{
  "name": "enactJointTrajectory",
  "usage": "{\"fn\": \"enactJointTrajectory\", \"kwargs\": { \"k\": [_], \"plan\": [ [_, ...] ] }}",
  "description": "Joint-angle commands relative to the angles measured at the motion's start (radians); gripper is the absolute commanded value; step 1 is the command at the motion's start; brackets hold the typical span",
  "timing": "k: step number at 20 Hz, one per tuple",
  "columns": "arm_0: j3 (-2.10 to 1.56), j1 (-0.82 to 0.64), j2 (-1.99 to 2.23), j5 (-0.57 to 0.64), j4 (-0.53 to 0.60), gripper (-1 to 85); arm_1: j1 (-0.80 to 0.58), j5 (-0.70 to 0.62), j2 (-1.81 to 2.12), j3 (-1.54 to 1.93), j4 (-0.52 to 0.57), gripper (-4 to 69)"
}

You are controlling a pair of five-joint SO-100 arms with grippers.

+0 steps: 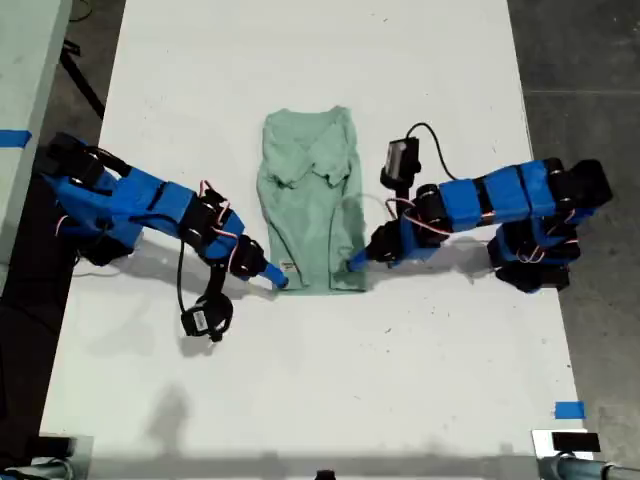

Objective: Fold t-shirt

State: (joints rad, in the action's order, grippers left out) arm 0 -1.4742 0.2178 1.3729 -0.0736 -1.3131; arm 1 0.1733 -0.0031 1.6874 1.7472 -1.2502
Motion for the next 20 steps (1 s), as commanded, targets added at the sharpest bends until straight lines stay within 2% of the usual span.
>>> {"fn": "enactJointTrajectory", "kwargs": {
  "k": [1,4,9,10,11,13,14,15,20],
  "plan": [
    [0.094,-0.031,-0.067,0.012,0.026,35.8,-0.005,-0.009,-0.060,-0.080,0.037,34.7],
    [0.222,-0.052,-0.227,0.018,0.002,35.6,-0.005,-0.012,-0.173,-0.098,0.089,34.5],
    [0.353,-0.098,-0.397,0.031,-0.020,32.8,-0.006,-0.044,-0.420,-0.255,0.091,33.4],
    [0.353,-0.104,-0.413,0.025,-0.026,29.2,-0.005,-0.044,-0.469,-0.299,0.077,29.9],
    [0.353,-0.109,-0.430,0.014,-0.035,23.5,-0.003,-0.041,-0.520,-0.348,0.055,23.5],
    [0.356,-0.110,-0.456,0.015,-0.041,6.3,0.000,-0.021,-0.609,-0.442,-0.006,8.4],
    [0.359,-0.110,-0.465,0.020,-0.043,1.1,0.003,-0.015,-0.635,-0.477,-0.034,2.7],
    [0.359,-0.106,-0.466,0.020,-0.046,0.0,0.006,-0.021,-0.640,-0.489,-0.037,-0.4],
    [0.360,-0.051,-0.405,0.012,-0.074,0.0,0.034,-0.003,-0.561,-0.529,-0.130,-1.3]
  ]
}}
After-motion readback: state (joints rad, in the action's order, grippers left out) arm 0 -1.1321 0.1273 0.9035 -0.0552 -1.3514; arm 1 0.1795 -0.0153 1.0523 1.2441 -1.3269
